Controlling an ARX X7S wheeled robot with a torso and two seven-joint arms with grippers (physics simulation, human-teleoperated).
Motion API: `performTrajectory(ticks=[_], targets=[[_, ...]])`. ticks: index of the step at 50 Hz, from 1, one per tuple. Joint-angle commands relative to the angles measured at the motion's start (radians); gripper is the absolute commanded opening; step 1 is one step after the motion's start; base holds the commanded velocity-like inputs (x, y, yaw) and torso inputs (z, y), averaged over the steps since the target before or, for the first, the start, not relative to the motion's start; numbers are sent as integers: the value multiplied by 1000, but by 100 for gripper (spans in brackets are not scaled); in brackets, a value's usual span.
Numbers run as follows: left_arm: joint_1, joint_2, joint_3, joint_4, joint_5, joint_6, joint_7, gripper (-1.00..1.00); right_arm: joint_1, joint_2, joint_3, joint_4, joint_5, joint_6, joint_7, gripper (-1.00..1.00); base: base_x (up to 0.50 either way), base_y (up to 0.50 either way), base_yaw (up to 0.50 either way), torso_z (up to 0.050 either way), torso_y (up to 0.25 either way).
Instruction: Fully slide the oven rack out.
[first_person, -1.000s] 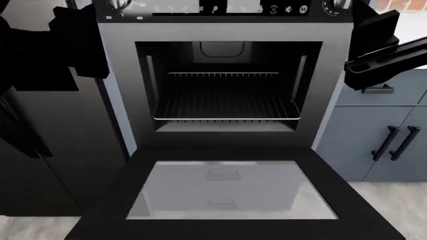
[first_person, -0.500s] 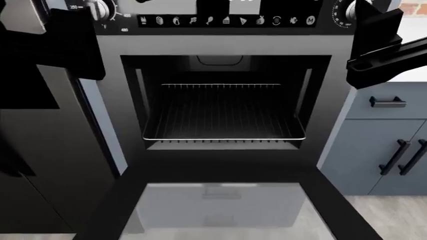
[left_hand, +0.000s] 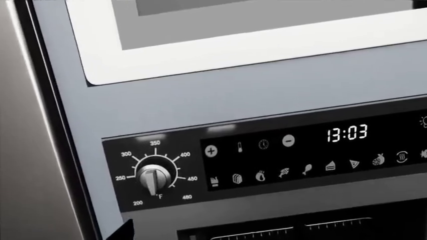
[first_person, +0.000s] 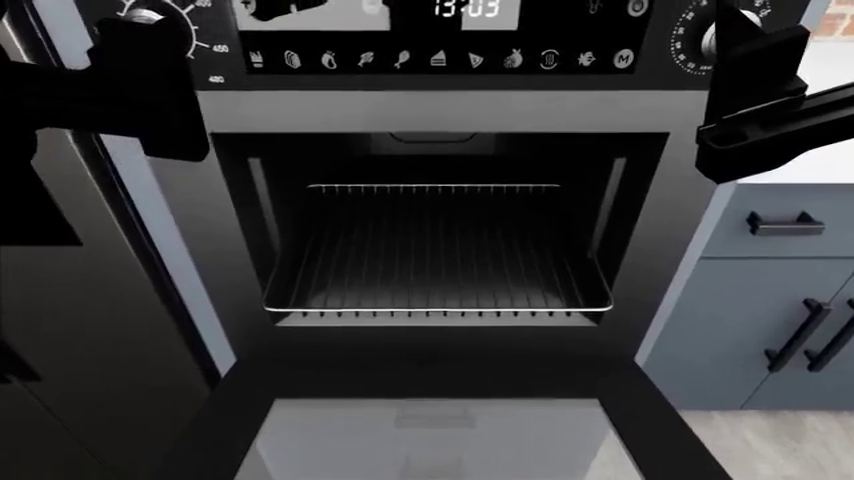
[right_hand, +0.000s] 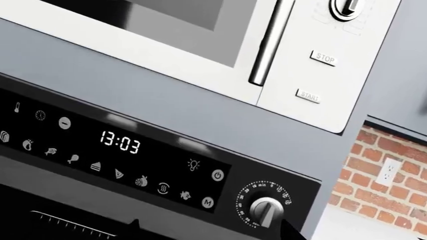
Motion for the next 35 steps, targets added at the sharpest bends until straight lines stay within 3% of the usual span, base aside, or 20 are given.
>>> performTrajectory(ticks=[1, 35], targets=[[-1, -5, 10, 6, 0, 9, 3, 100, -5, 10, -3, -9, 4, -12, 3, 100, 121, -24, 0, 0, 0], [-14, -19, 32, 9, 6, 31, 20, 100, 2, 25, -18, -16, -3, -24, -12, 100, 111, -9, 0, 0, 0]])
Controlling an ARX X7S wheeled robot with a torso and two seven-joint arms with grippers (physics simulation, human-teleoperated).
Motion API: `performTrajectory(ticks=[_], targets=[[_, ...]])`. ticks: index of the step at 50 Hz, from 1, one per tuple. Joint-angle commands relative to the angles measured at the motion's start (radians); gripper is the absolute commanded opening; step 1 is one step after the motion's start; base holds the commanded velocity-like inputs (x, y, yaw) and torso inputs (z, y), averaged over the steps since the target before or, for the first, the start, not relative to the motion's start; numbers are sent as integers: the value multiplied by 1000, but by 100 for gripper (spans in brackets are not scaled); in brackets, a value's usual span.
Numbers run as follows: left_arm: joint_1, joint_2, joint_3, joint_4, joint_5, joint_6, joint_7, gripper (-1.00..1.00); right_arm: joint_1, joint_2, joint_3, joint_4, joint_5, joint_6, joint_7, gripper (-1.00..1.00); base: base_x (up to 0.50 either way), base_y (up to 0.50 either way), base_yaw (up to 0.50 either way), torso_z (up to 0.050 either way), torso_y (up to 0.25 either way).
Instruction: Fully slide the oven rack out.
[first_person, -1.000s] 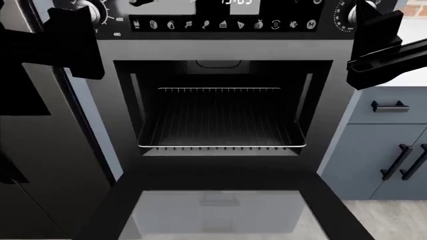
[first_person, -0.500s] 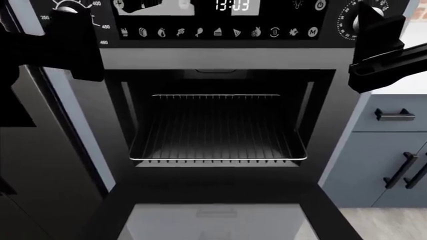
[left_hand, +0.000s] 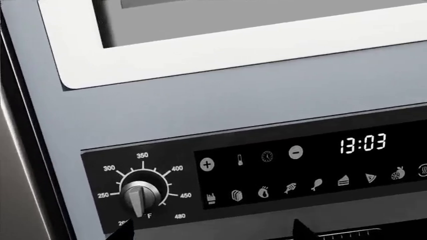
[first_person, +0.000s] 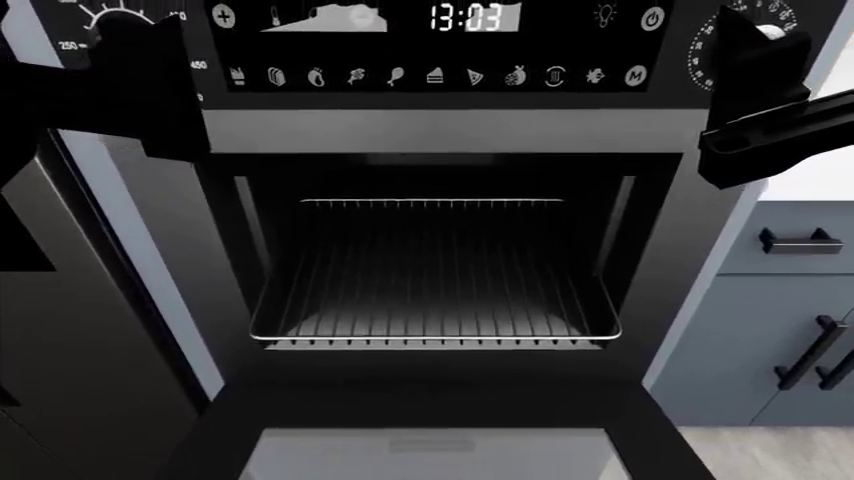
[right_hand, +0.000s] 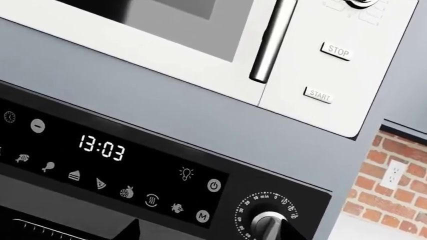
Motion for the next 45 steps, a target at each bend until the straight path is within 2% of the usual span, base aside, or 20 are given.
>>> performTrajectory(ticks=[1, 16, 28, 31, 37, 45], targets=[[-3, -4, 6, 2, 3, 7, 6, 100, 5, 4, -5, -1, -3, -3, -5, 100, 172, -16, 0, 0, 0], [-1, -10, 29, 3, -23, 24, -2, 100, -8, 18, -6, -7, 7, -21, -6, 100, 85, -5, 0, 0, 1], [-10, -21, 95, -40, -176, 85, -55, 100, 120, 34, -102, 85, 184, -40, 72, 100, 0, 0, 0, 0, 0], [-15, -32, 107, -47, -203, 87, -60, 100, 149, 47, -119, 99, 226, -43, 85, 100, 0, 0, 0, 0, -124], [11, -47, 115, -43, -224, 111, -57, 100, 103, 67, -119, 78, 268, -94, 94, 100, 0, 0, 0, 0, -214], [-2, -98, 185, 12, -375, 150, -129, 100, 83, 83, -168, 15, 383, -157, 147, 100, 0, 0, 0, 0, -215]])
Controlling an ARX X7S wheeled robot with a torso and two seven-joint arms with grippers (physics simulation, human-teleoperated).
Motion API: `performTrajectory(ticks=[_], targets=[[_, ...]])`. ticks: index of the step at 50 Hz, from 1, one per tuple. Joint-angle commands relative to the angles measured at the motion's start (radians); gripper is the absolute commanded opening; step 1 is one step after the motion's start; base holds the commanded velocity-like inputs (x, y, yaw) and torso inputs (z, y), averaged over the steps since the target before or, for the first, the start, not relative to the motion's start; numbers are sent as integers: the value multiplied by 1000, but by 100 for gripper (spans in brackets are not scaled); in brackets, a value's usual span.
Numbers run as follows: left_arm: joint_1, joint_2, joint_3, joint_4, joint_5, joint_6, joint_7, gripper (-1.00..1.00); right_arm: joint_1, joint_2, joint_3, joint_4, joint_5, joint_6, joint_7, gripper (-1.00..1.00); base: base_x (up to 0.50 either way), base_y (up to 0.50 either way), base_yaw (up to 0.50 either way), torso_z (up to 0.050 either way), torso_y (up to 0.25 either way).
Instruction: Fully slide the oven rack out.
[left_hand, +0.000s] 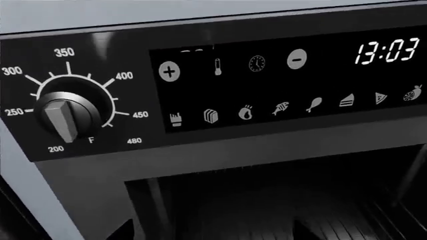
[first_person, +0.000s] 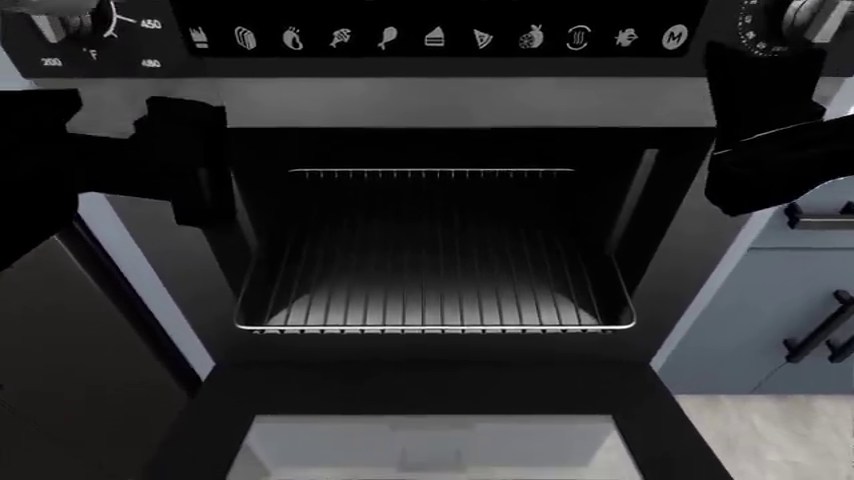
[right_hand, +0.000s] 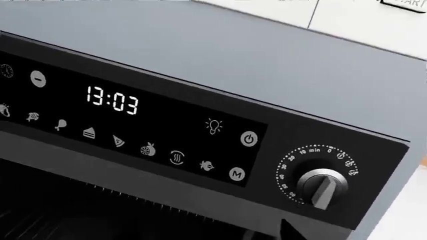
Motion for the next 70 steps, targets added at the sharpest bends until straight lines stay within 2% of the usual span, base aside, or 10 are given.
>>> performTrajectory(ticks=[1, 7, 17, 32, 70], targets=[[-16, -53, 72, 43, -160, 51, -66, 100, 5, 26, -60, -45, 146, -68, 63, 100, 0, 0, 0, 0, -170], [-59, -60, 118, 73, -217, 87, -75, 100, 18, 39, -77, -58, 197, -97, 83, 100, 0, 0, 0, 0, -142], [-83, -77, 145, 71, -212, 98, -49, 100, 12, 51, -88, -54, 196, -100, 79, 100, 0, 0, 0, 0, -135], [-77, -97, 157, 67, -181, 108, -7, 100, -3, 64, -78, -58, 158, -95, 56, 100, 0, 0, 0, 0, -132], [-95, -90, 190, 81, -152, 134, 37, 100, -82, 66, -66, -85, 101, -135, -3, 100, 0, 0, 0, 0, -125]])
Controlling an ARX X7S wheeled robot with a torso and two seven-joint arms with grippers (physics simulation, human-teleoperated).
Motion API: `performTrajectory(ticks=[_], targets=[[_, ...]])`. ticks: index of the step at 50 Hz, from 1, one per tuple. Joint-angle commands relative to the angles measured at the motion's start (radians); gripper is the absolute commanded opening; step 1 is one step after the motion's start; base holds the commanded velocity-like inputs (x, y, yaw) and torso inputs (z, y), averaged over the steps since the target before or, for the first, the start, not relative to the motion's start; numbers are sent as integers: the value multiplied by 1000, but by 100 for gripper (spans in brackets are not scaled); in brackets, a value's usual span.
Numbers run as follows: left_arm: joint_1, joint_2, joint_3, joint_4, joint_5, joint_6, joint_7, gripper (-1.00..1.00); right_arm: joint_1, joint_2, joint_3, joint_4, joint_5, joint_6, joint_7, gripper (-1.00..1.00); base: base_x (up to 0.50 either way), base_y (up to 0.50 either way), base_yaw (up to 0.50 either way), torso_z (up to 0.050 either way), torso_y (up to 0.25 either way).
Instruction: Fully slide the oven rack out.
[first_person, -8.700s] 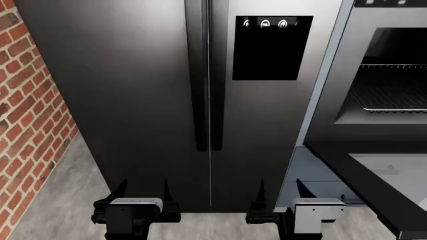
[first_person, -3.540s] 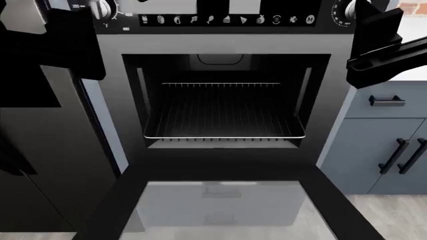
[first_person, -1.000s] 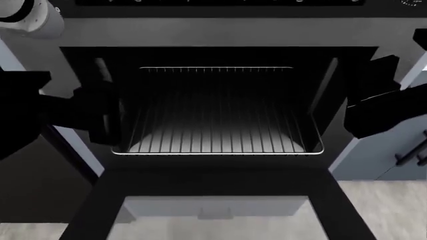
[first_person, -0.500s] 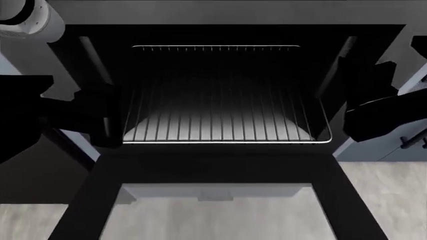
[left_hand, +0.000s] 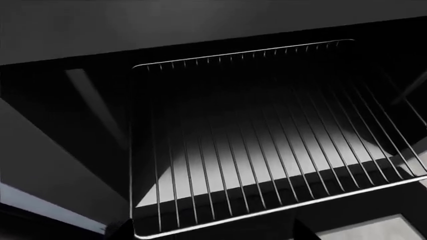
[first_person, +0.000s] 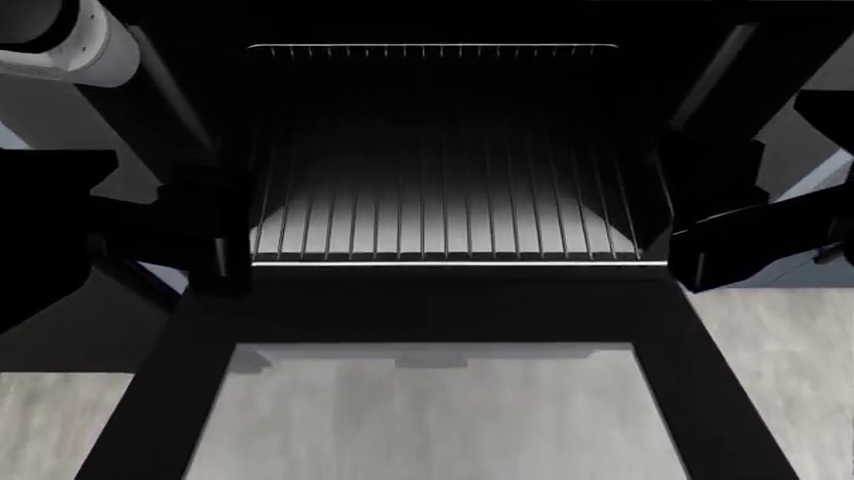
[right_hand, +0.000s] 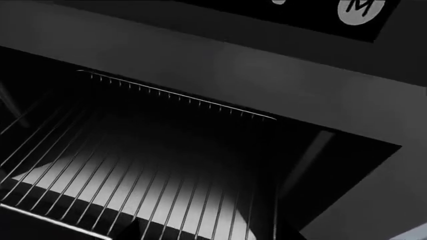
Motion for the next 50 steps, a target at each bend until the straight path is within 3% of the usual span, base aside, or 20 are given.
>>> performTrajectory(ticks=[1, 12, 23, 36, 50], targets=[[-2, 2, 7, 2, 16, 6, 14, 100, -14, 5, 3, -7, -9, -10, -11, 100, 0, 0, 0, 0, -119], [50, 26, 18, -7, 85, 41, 40, 100, -105, -19, 21, 2, -70, -76, -53, 100, 0, 0, 0, 0, 0], [145, 143, 56, -90, 284, 70, 121, 100, -219, -130, -19, 80, -251, -102, -123, 100, 0, 0, 0, 0, 0], [146, 233, 90, -251, 462, 39, 246, 100, -190, -224, -73, 181, -381, -64, -168, 100, 0, 0, 0, 0, 0], [139, 286, 125, -329, 547, 40, 259, 100, -153, -299, -106, 265, -477, -36, -250, 100, 0, 0, 0, 0, 0]])
